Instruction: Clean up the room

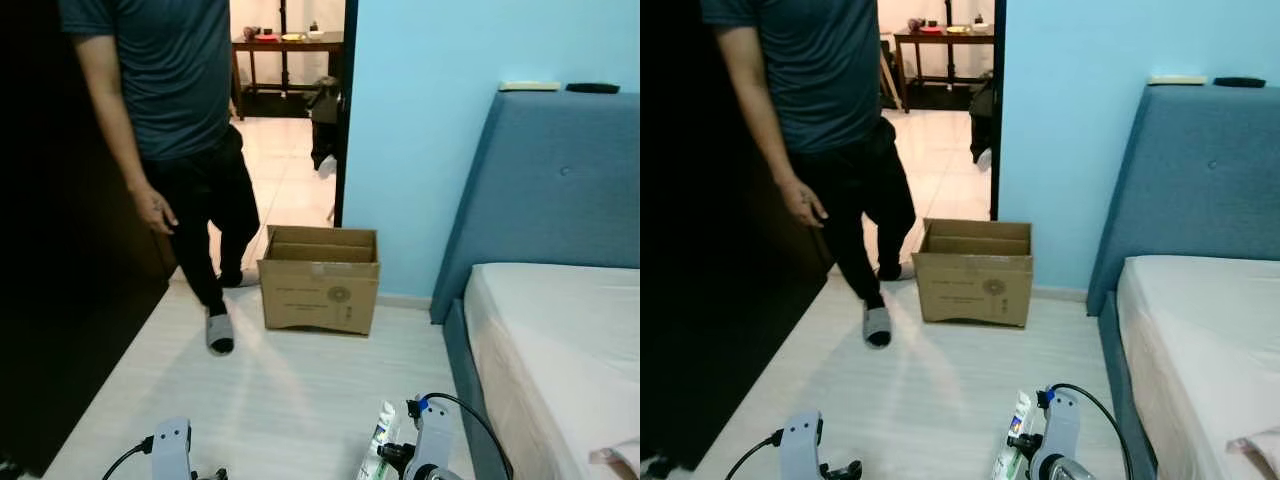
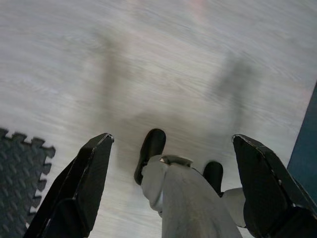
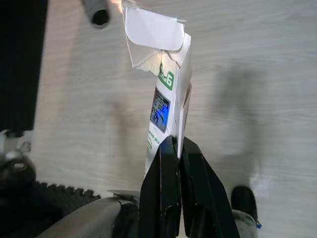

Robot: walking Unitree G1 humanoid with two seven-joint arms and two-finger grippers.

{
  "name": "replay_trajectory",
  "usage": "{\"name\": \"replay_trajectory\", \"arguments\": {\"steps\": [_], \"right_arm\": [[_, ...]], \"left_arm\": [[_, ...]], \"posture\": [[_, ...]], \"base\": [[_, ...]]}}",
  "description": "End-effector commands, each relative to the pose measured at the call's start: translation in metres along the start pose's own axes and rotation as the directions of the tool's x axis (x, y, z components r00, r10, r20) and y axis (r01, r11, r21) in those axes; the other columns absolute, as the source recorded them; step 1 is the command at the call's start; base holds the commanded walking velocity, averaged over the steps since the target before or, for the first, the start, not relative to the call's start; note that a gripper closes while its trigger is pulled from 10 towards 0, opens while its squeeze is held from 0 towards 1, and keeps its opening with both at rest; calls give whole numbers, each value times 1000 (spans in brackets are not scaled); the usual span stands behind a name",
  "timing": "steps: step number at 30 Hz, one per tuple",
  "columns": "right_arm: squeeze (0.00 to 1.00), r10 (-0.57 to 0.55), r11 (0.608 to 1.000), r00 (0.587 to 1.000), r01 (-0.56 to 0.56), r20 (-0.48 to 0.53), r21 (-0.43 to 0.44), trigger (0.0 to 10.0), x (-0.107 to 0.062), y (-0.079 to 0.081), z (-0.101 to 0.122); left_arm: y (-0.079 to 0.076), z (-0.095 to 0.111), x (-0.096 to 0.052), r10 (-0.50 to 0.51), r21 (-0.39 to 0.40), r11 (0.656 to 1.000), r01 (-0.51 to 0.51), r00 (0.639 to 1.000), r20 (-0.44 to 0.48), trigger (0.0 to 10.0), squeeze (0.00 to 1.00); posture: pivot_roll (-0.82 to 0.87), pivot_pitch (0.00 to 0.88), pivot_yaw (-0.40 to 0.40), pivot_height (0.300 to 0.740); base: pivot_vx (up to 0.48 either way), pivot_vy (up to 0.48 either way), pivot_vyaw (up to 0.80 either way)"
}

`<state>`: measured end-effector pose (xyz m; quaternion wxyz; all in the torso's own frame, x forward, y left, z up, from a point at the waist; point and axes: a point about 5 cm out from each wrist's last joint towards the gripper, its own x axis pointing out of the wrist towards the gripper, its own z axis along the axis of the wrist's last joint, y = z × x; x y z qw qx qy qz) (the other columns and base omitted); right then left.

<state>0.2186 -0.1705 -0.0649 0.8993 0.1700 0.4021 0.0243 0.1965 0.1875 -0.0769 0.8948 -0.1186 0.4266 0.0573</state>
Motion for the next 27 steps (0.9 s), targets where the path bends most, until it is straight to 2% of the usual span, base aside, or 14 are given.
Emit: {"name": "replay_trajectory", "arguments": {"steps": [1,16,27], "right_arm": [[0,-4,1000,1000,3,8,6,10000,2,3,4],[0,-44,999,998,42,-44,-32,10000,-3,-9,-5],[0,-52,998,998,51,-36,-22,10000,-2,-8,-2]], "left_arm": [[1,-1,0,3,5,1000,-3,1000,-11,10000,0],[-1,-21,-4,11,-19,1000,-12,998,-57,10000,0],[0,-21,-4,9,-12,1000,-10,998,-59,10000,0]], "posture": [[-15,0,-2,701],[-30,0,-47,701],[-28,0,-34,701]], "base": [[368,0,0],[366,0,0],[368,0,-682]]}}
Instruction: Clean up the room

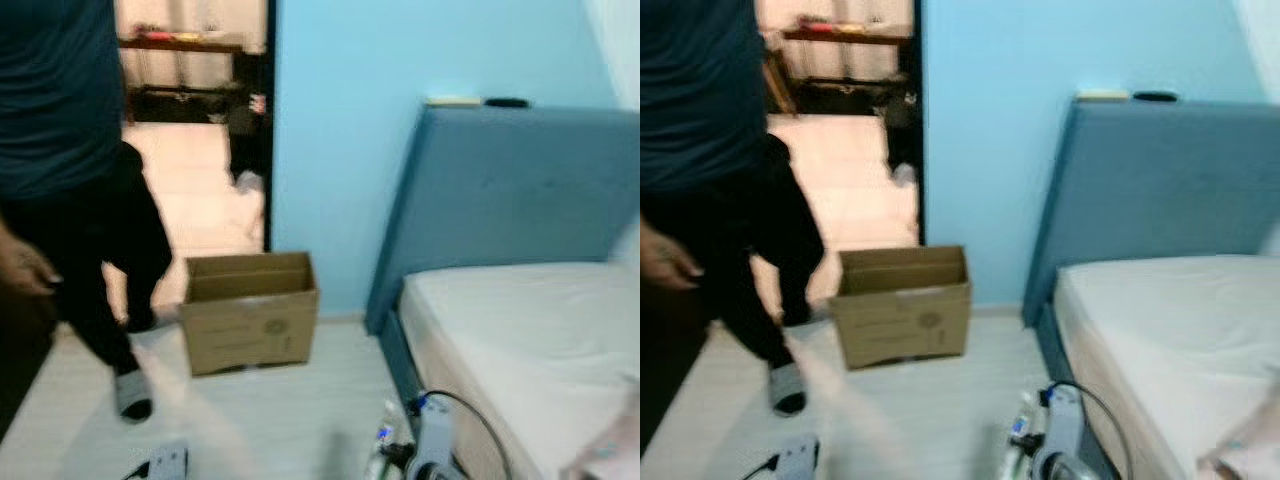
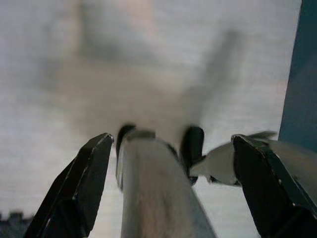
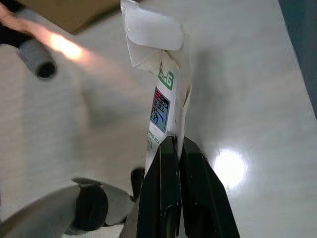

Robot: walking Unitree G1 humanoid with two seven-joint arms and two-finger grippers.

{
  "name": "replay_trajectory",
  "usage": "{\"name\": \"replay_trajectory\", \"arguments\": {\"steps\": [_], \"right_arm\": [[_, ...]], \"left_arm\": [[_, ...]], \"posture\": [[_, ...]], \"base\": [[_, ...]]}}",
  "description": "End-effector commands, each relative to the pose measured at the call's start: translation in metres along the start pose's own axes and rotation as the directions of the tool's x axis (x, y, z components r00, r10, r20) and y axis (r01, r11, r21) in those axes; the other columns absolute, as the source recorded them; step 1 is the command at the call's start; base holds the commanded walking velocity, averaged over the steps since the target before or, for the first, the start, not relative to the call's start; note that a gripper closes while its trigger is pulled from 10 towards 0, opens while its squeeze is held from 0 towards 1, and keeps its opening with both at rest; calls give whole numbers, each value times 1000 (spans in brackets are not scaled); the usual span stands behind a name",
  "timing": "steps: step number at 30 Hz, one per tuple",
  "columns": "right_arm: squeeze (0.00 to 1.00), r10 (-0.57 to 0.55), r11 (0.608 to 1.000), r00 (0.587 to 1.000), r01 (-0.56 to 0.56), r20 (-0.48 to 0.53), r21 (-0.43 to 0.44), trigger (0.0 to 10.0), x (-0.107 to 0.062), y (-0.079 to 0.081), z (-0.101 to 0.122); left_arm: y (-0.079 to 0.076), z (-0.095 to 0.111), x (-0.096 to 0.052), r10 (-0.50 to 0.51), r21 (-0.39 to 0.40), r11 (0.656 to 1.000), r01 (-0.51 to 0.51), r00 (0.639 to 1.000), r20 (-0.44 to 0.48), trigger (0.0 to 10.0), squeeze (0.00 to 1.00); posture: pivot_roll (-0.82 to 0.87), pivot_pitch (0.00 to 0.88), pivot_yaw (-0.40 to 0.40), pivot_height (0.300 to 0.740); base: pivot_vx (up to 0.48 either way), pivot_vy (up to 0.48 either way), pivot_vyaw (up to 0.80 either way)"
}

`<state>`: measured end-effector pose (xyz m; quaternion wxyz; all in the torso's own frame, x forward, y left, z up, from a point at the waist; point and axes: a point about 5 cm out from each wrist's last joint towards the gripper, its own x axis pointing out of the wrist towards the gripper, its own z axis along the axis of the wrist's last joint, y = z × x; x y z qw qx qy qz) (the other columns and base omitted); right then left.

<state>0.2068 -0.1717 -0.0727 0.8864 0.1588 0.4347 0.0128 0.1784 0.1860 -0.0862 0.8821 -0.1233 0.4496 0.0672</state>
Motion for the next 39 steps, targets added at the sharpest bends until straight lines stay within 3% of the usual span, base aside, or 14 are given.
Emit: {"name": "replay_trajectory", "arguments": {"steps": [1,30,39], "right_arm": [[0,-14,1000,999,14,36,-6,10000,0,-3,11],[0,-36,999,994,36,102,5,10000,-1,-9,23],[0,-5,1000,990,8,138,-21,10000,0,-4,35]], "left_arm": [[-3,0,1,-12,8,1000,12,1000,-7,10000,0],[-3,-1,0,-21,32,999,21,1000,-15,10000,0],[-2,-2,0,-22,39,999,23,1000,-19,10000,0]], "posture": [[-27,0,-33,701],[-19,0,-29,701],[-16,0,-36,701]], "base": [[368,0,0],[368,0,0],[370,0,0]]}}
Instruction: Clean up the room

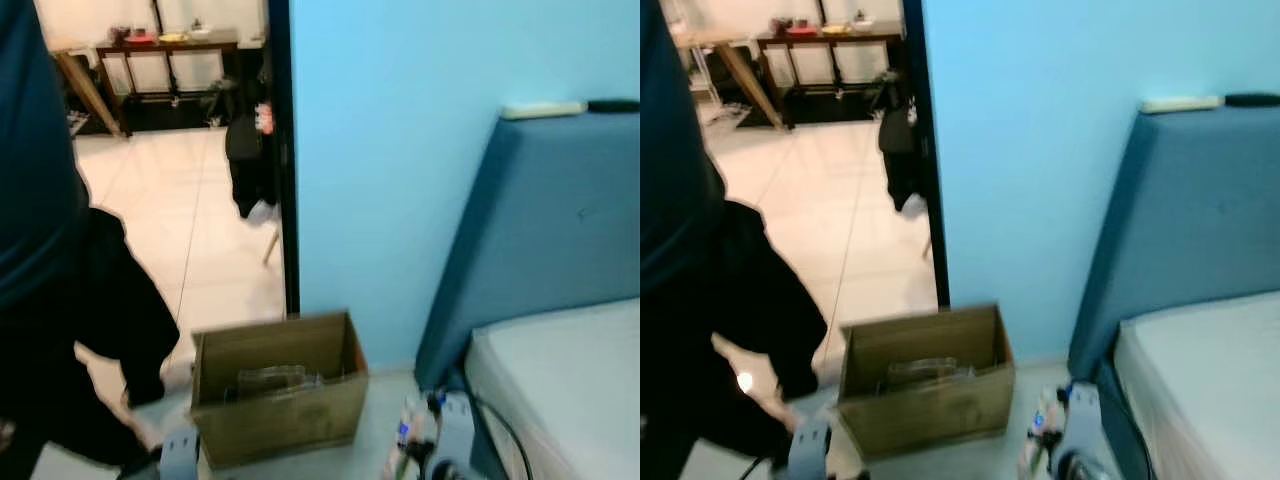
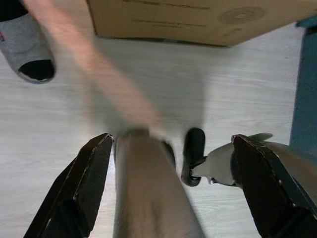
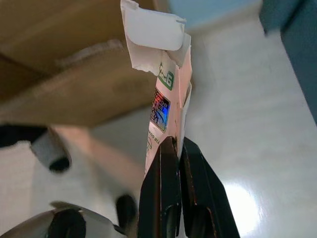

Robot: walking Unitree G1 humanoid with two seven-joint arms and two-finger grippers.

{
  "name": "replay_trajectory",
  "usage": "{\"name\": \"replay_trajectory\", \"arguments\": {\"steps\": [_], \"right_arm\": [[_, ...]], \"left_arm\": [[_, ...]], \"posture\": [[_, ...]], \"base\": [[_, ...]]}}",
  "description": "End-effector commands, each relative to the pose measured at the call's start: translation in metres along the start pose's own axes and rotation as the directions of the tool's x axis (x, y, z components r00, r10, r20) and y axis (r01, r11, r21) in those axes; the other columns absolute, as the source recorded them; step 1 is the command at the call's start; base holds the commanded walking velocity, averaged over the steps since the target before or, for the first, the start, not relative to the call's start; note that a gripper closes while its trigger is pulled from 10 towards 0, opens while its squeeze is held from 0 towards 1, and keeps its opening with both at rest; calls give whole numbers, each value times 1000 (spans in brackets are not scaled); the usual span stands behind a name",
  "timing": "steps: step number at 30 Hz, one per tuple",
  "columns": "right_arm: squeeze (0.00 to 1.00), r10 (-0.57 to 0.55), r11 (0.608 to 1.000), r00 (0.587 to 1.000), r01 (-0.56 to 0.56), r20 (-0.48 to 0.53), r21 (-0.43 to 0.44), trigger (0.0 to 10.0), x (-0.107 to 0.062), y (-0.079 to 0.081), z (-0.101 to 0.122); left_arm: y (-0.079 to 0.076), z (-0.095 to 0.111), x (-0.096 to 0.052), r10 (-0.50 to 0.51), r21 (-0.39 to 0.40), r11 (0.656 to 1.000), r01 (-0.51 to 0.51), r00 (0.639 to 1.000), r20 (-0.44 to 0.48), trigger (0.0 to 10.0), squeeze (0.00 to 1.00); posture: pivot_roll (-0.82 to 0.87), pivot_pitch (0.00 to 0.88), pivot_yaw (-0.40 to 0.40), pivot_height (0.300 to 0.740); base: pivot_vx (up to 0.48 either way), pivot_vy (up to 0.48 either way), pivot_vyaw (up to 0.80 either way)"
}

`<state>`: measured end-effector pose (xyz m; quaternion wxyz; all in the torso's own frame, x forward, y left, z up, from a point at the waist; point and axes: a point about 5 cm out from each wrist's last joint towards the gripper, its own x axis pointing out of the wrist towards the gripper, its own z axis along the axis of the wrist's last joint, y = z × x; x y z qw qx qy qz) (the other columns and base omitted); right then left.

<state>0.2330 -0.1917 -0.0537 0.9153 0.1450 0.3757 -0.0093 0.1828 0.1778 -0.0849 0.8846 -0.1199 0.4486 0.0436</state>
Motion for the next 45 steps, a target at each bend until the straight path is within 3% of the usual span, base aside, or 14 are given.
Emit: {"name": "replay_trajectory", "arguments": {"steps": [1,6,14,18,21,29,31,32,35,36,45], "right_arm": [[0,36,999,999,-36,12,-11,10000,2,9,2],[0,73,997,995,-70,64,-34,10000,5,16,17],[0,107,989,986,-92,131,-118,10000,11,29,48],[0,72,988,990,-54,118,-148,10000,11,28,52],[0,28,971,993,1,117,-239,10000,13,29,59],[0,-5,938,992,47,123,-344,10000,14,33,64],[12,-70,915,984,127,161,-382,10000,14,30,70],[867,-71,919,983,130,168,-372,10000,14,31,72],[867,-65,926,982,125,176,-356,10000,14,33,73],[1000,-56,931,980,120,192,-344,10000,14,35,76],[1000,-59,938,966,139,252,-317,10000,13,36,89]], "left_arm": [[7,-4,-2,17,12,1000,-16,1000,-17,10000,0],[7,-5,-2,19,13,1000,-19,1000,-18,10000,0],[9,-6,-2,34,29,999,-33,999,-22,10000,0],[8,-7,-3,32,27,999,-31,999,-25,10000,0],[9,-12,-4,29,30,999,-28,999,-33,10000,0],[13,-19,-6,29,31,999,-28,999,-43,10000,0],[18,-25,-9,29,31,999,-28,998,-53,10000,0],[19,-26,-9,30,31,999,-28,998,-56,10000,0],[21,-28,-10,31,32,999,-29,998,-61,10000,0],[22,-28,-10,31,33,999,-29,998,-61,10000,0],[22,-27,-10,28,28,999,-26,998,-54,10000,0]], "posture": [[-16,0,-37,701],[-15,0,-36,701],[-6,0,-39,701],[-3,0,-40,701],[3,4,-39,701],[27,39,-37,701],[34,47,-35,701],[40,54,-32,701],[40,54,-32,701],[48,59,-33,701],[51,64,-37,701]], "base": [[371,0,0],[370,0,0],[92,0,778],[0,0,0],[0,0,0],[0,0,0],[0,0,0],[0,0,0],[0,0,0],[0,0,0],[0,0,0]]}}
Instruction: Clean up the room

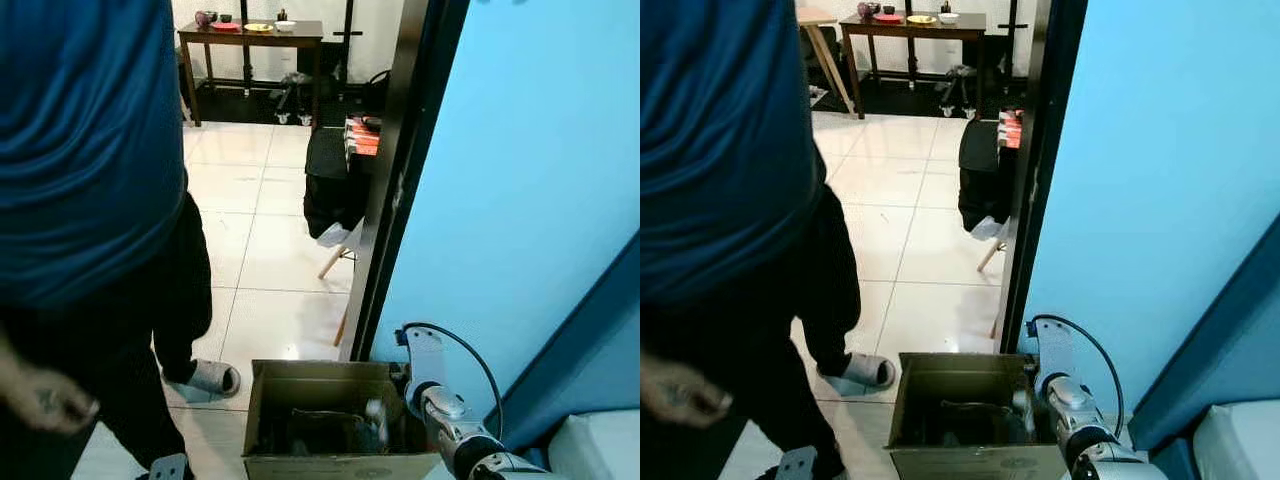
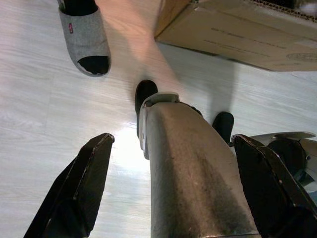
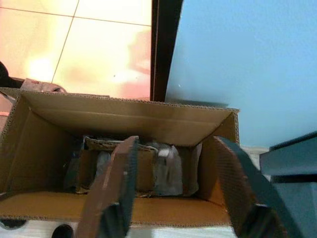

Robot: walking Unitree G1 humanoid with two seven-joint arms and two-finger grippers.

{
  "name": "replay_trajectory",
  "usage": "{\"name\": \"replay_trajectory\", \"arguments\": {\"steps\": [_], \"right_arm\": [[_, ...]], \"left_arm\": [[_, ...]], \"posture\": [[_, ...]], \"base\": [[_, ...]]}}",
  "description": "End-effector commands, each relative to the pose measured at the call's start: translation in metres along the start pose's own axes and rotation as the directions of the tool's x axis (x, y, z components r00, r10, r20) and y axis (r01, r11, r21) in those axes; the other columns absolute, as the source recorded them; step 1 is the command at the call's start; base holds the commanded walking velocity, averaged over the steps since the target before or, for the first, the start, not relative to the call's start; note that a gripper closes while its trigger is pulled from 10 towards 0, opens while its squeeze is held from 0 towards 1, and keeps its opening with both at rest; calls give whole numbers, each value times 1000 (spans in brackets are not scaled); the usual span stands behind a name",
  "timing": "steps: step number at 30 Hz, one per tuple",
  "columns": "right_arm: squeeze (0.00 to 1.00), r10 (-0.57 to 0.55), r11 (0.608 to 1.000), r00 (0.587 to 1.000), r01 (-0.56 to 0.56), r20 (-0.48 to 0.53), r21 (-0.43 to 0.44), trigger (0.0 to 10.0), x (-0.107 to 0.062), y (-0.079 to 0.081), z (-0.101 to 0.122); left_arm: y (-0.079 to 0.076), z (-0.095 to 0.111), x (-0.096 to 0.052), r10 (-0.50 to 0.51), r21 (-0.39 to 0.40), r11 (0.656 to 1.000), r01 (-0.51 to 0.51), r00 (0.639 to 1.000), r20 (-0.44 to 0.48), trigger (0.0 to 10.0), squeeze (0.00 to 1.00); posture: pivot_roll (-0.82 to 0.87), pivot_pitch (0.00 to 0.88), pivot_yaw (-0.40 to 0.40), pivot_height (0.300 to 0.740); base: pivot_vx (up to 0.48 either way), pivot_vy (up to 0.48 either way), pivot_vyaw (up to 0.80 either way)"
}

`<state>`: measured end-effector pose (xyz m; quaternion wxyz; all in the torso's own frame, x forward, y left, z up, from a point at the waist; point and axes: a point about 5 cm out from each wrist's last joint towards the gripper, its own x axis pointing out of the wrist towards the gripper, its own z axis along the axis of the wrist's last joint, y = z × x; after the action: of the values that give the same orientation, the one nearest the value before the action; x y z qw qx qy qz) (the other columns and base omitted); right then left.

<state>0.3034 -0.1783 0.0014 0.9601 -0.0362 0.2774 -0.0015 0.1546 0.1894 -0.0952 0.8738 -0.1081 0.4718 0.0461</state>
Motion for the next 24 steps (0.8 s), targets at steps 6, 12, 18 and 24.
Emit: {"name": "replay_trajectory", "arguments": {"steps": [6,12,18,24], "right_arm": [[722,-6,998,999,8,-33,56,10000,0,-3,-4],[0,-30,961,986,73,-162,268,10000,-12,-14,-45],[0,-132,919,914,259,-385,299,10000,-48,-39,-118],[0,-160,915,878,303,-451,266,10000,-62,-46,-140]], "left_arm": [[2,-3,-1,1,14,1000,0,1000,-10,10000,0],[0,-2,0,-4,22,1000,4,1000,-12,10000,0],[-6,5,2,-36,42,998,36,999,-10,10000,0],[-7,7,3,-32,54,998,33,999,-15,10000,0]], "posture": [[34,58,-32,701],[26,53,-30,701],[-8,39,-3,701],[-16,37,1,701]], "base": [[0,0,0],[0,0,-206],[0,0,-663],[0,0,-700]]}}
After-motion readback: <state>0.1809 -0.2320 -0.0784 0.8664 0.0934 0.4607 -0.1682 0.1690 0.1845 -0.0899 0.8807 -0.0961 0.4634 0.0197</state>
